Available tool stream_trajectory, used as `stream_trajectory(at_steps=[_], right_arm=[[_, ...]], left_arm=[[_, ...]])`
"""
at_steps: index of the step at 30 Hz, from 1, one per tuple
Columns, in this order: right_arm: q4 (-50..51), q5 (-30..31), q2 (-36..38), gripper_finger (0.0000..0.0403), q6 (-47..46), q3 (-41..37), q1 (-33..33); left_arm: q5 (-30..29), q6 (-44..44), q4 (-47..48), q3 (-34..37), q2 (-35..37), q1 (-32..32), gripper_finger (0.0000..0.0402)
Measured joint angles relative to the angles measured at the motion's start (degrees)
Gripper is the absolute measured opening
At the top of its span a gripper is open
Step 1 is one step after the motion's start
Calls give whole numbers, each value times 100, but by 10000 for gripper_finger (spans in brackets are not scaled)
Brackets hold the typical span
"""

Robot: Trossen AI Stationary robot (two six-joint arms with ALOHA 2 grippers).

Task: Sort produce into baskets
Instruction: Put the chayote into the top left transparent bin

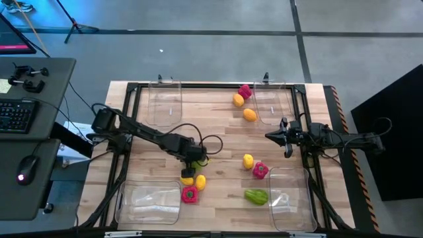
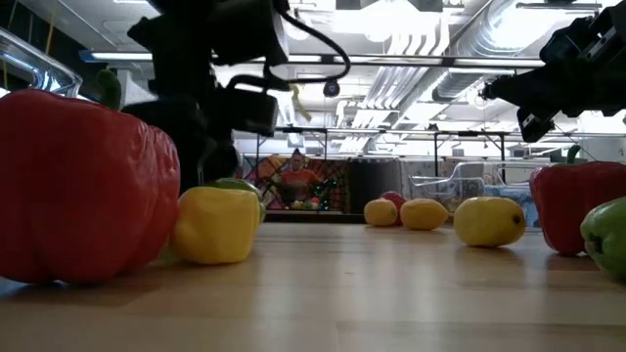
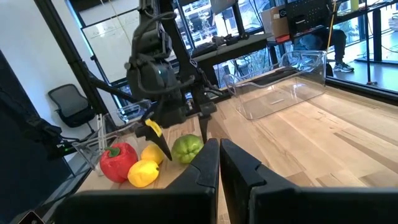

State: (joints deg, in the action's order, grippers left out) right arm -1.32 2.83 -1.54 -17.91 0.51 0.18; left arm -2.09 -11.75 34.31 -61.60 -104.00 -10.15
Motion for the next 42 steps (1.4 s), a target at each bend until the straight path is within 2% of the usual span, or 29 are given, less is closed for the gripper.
stream_trajectory(at_steps=[6, 8, 12, 15, 17, 22, 24, 29, 33, 35, 38, 42], right_arm=[[0, 0, 0, 5, 0, 1, -2], [-1, 0, 0, 5, -1, -1, -1], [0, 0, 0, 5, 0, -1, 0], [0, 0, 0, 5, 0, 1, 0], [-2, 0, 2, 5, 0, -1, 1], [-2, 0, 2, 5, 0, 1, -1], [-2, 0, 2, 5, 0, 1, 0], [-2, 0, 2, 5, -1, 0, -2], [-2, 0, 2, 5, 0, 0, -2], [-2, -2, 2, 5, -2, -2, 0], [-2, 0, 2, 5, 0, 0, 0], [-2, 0, 2, 5, -2, 0, 1]], left_arm=[[-228, 103, -88, 0, -31, 0, 380], [-310, 187, -124, 0, 25, 0, 354], [-310, 319, 143, -156, 385, 72, 276], [-385, 350, 620, -466, 986, 308, 273], [-700, 392, 784, -656, 1526, 508, 273], [-2594, 449, 972, -772, 2946, 1093, 273], [-2949, 298, 1229, -772, 3307, 1505, 273], [-2846, -341, 2248, -693, 3560, 2825, 284], [-2848, -467, 2045, -64, 3545, 3604, 298], [-2769, -490, 1928, 165, 3526, 3832, 303], [-2267, -563, 1991, 320, 3512, 3961, 307], [-1887, -110, 1908, 368, 3535, 3987, 309]])
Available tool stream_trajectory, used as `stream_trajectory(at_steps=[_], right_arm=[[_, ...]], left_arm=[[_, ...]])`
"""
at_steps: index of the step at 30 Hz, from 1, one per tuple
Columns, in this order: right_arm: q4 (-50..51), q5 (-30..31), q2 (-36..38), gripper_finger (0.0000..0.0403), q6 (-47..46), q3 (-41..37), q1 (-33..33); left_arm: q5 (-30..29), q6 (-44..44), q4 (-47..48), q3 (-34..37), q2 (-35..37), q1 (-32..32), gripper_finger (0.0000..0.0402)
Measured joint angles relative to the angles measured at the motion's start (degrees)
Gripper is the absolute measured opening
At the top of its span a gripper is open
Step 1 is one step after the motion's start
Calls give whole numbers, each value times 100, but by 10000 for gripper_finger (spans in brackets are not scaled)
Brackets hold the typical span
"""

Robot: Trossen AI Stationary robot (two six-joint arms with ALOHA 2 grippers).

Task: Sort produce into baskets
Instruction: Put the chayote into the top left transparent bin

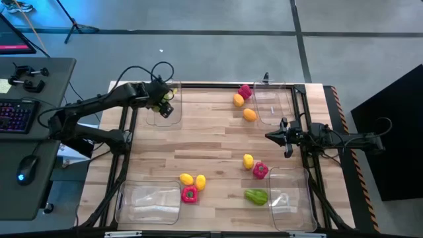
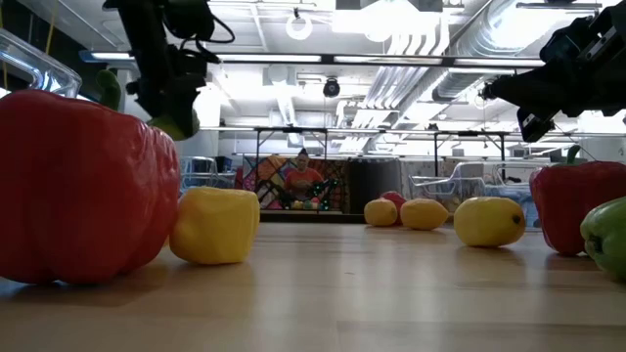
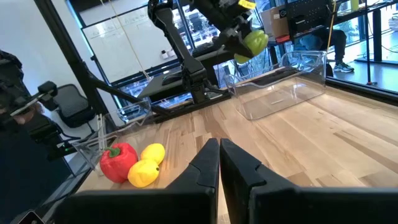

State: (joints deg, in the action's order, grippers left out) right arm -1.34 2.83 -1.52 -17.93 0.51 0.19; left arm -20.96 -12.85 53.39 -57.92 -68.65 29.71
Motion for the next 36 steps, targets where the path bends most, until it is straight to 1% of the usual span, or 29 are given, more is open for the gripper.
stream_trajectory(at_steps=[8, 13, 15, 17, 18, 20, 22, 26, 28, 32, 36], right_arm=[[0, 0, 0, 5, 2, 0, 0], [0, 0, 0, 5, 2, -2, -2], [0, 0, 0, 5, 2, -2, -2], [0, 0, 0, 5, 2, -2, -2], [0, 0, 0, 5, 1, 0, -1], [0, 0, 0, 5, 1, 0, -2], [0, -1, 0, 5, 1, 0, -1], [0, -2, 0, 5, 2, 0, 0], [0, 0, 0, 5, 2, -2, -2], [0, 0, 0, 5, 2, -2, 0], [0, 0, 0, 5, 2, 0, -2]], left_arm=[[87, 95, -67, -3, -2, 0, 315], [344, 90, -75, -4, -3, 0, 351], [485, 86, -49, -51, -5, 0, 367], [830, 96, -65, -168, -5, 0, 379], [1000, 96, -99, -238, -3, 0, 382], [1101, 81, -108, -441, -5, -2, 384], [1103, -134, -134, -718, -3, -2, 385], [1105, -947, -286, -1193, 39, -60, 385], [1231, -1216, -640, -1250, 100, -178, 385], [1604, -1159, -1389, -1180, 156, -625, 385], [1687, -1199, -1602, -1142, 159, -1275, 385]])
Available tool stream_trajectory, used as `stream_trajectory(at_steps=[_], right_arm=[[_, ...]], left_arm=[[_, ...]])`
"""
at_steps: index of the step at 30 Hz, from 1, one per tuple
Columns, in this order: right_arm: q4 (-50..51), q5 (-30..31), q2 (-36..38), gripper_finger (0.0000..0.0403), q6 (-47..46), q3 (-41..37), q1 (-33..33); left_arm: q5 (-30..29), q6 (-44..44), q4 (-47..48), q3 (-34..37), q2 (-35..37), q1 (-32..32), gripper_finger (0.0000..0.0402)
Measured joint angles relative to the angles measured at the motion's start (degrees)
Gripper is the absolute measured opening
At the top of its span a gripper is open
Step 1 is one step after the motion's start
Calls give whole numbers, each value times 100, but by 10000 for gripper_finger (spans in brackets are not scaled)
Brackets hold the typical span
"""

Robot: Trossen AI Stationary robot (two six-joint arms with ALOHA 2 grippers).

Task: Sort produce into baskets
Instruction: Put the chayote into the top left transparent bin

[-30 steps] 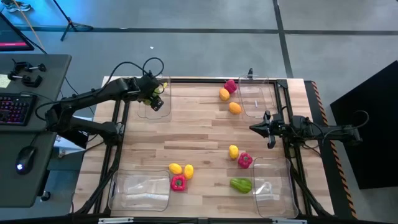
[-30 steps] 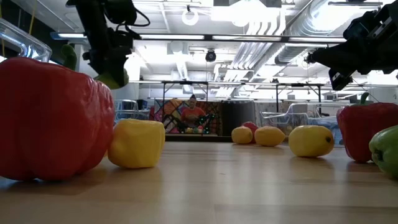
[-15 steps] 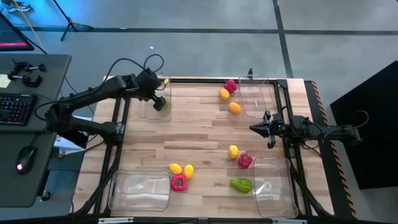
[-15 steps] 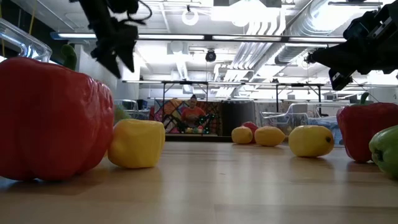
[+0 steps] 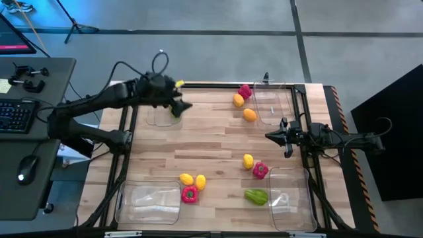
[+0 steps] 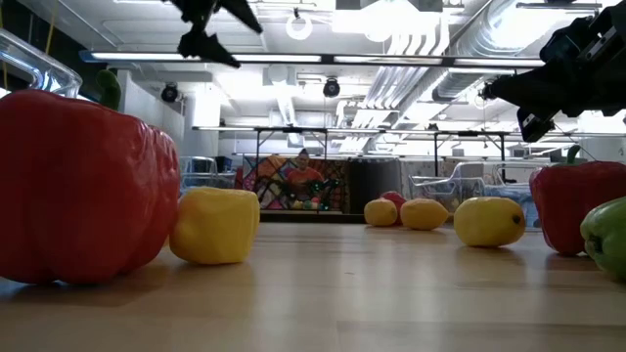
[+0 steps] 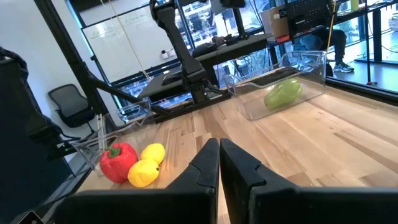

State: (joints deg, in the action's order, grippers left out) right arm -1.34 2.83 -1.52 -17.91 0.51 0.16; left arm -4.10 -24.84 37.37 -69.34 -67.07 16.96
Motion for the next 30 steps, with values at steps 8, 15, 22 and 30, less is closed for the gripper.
stream_trajectory(at_steps=[8, 15, 22, 30], right_arm=[[-1643, 1057, -2, 5, -3158, -2, 2], [-4523, 1399, -509, 5, -2406, 146, 4], [-4393, 361, -2703, 5, -1350, 1864, 0], [-2519, 400, -5020, 5, -1164, 4004, 22]], left_arm=[[-954, -197, -140, 9, 338, -1396, 385], [-2619, -211, -174, 8, 1081, -2136, 385], [-3249, -210, -93, 2, 1425, -2270, 385], [-2929, -692, 836, 2, 1480, -2545, 385]])
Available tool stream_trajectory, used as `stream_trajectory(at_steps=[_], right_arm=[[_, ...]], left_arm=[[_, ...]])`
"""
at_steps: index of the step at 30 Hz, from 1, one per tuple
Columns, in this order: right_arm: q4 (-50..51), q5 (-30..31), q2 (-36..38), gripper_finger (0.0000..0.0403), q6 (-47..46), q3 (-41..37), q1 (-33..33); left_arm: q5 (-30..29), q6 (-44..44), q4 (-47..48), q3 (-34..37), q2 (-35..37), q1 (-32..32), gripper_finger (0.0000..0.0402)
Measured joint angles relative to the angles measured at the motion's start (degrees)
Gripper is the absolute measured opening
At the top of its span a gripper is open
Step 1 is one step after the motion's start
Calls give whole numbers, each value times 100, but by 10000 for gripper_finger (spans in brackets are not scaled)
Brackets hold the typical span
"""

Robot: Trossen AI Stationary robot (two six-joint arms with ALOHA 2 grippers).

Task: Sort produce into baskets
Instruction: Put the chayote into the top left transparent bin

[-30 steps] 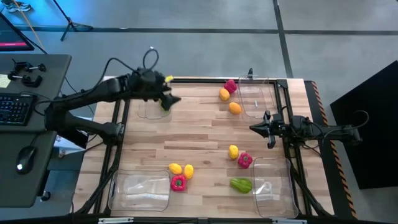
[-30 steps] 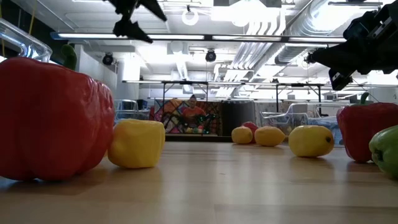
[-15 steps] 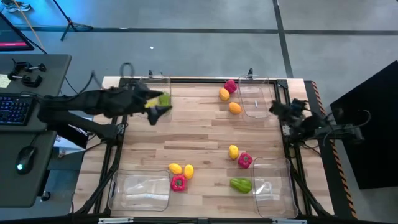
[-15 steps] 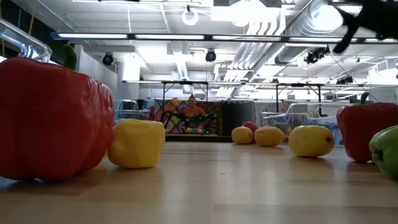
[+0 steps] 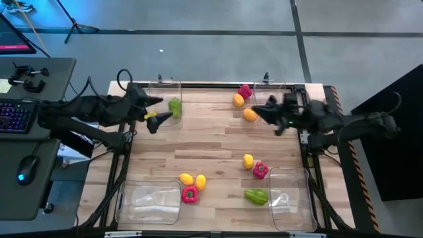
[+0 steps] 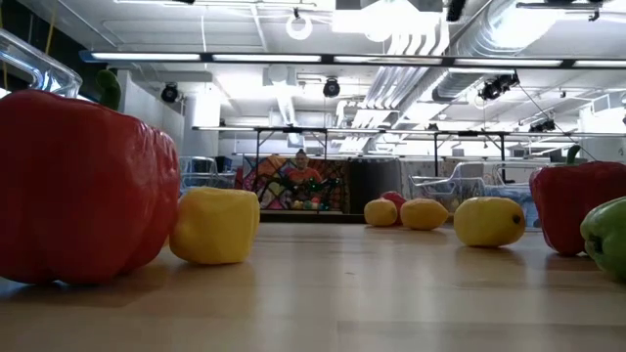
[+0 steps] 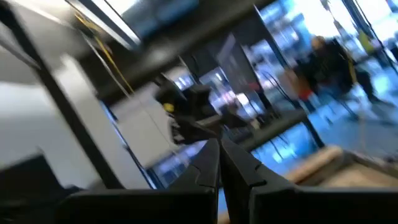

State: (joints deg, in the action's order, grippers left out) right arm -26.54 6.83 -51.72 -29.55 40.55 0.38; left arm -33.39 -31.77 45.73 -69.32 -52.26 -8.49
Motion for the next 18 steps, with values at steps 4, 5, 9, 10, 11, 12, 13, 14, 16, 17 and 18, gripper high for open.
stream_trajectory(at_steps=[4, 5, 9, 10, 11, 12, 13, 14, 16, 17, 18], right_arm=[[1417, -107, -735, 13, -121, 951, 0], [1866, -251, -897, 23, -190, 1210, 0], [3741, -1059, -1440, 96, -383, 2288, 36], [4203, -1139, -1571, 121, -441, 2554, 26], [4603, -1176, -1695, 147, -512, 2792, -6], [4990, -1192, -1820, 174, -569, 3019, -51], [5356, -1205, -1937, 200, -602, 3243, -92], [5719, -1251, -2052, 228, -602, 3455, -125], [6411, -1430, -2287, 277, -600, 3855, -198], [6781, -1520, -2414, 299, -602, 4049, -229], [7137, -1630, -2548, 318, -602, 4242, -264]], left_arm=[[-49, -258, 291, 0, 96, -305, 385], [-80, -257, 317, 0, 133, -370, 385], [-293, -230, 322, 0, 277, -525, 385], [-329, -221, 324, 0, 319, -535, 385], [-350, -217, 332, 0, 362, -546, 385], [-353, -217, 351, 0, 410, -550, 385], [-354, -217, 372, 0, 452, -551, 385], [-353, -215, 393, 0, 485, -551, 385], [-350, -210, 438, 0, 547, -551, 385], [-346, -210, 457, 0, 583, -551, 385], [-343, -208, 474, 0, 612, -551, 385]])
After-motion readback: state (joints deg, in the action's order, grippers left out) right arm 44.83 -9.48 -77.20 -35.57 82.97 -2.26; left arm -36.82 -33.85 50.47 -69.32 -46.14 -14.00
